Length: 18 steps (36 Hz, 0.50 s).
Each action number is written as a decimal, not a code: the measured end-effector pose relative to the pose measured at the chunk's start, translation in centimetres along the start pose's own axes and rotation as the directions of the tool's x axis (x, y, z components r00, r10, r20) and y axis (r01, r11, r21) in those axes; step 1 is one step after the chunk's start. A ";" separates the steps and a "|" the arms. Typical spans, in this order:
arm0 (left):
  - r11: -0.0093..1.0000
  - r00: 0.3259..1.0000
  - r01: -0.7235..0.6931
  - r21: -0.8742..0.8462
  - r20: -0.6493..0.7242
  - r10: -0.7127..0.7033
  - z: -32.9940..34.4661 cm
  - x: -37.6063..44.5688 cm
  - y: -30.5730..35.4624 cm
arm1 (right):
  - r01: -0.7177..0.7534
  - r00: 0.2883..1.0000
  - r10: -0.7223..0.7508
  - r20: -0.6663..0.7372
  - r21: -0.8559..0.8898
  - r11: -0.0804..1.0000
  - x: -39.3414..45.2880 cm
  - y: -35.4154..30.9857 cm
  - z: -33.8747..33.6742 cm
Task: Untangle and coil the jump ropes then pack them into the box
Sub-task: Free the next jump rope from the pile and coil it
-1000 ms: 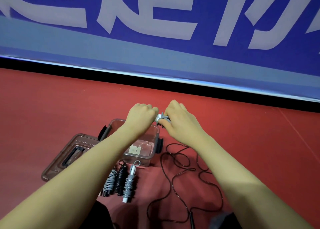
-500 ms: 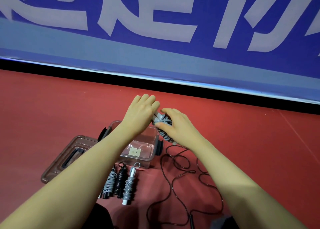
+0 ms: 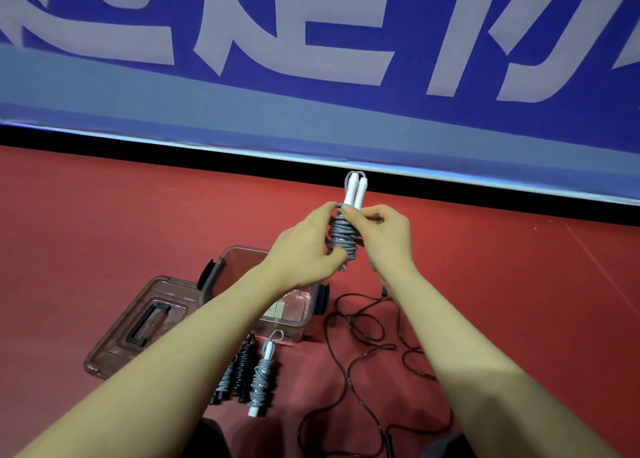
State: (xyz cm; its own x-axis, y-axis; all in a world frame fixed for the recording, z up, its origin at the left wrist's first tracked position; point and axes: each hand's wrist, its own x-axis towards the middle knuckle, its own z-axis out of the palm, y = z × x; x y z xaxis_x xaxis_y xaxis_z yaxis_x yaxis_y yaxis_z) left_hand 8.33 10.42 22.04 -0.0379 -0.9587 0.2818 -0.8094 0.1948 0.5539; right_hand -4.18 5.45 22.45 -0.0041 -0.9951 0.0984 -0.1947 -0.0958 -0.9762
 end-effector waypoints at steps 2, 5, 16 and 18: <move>0.999 1.000 -0.029 0.040 0.005 0.029 0.5 0.2 0.0 | -0.026 1.000 0.026 -0.011 0.036 0.999 0.0 0.0 -0.1; 0.998 0.999 -0.027 0.056 0.037 0.024 1.1 0.4 -0.4 | -0.040 0.999 0.038 0.031 0.061 0.997 -0.1 -0.3 -0.2; 0.992 0.996 0.063 -0.107 -0.056 -0.069 1.2 0.7 -0.9 | 0.178 0.952 -0.170 0.255 -0.010 0.984 -0.6 -0.9 -0.7; 0.988 0.994 0.055 -0.141 -0.091 -0.068 1.0 0.7 -0.9 | 0.213 0.945 -0.197 0.259 -0.036 0.976 -0.7 -1.2 -0.7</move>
State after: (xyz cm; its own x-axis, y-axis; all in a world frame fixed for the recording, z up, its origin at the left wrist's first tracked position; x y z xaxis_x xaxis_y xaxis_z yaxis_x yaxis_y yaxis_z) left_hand 8.41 9.35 20.98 0.0706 -0.9469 0.3135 -0.7193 0.1694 0.6738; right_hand -4.64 6.24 23.65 0.2889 -0.9280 0.2352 -0.2261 -0.3049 -0.9252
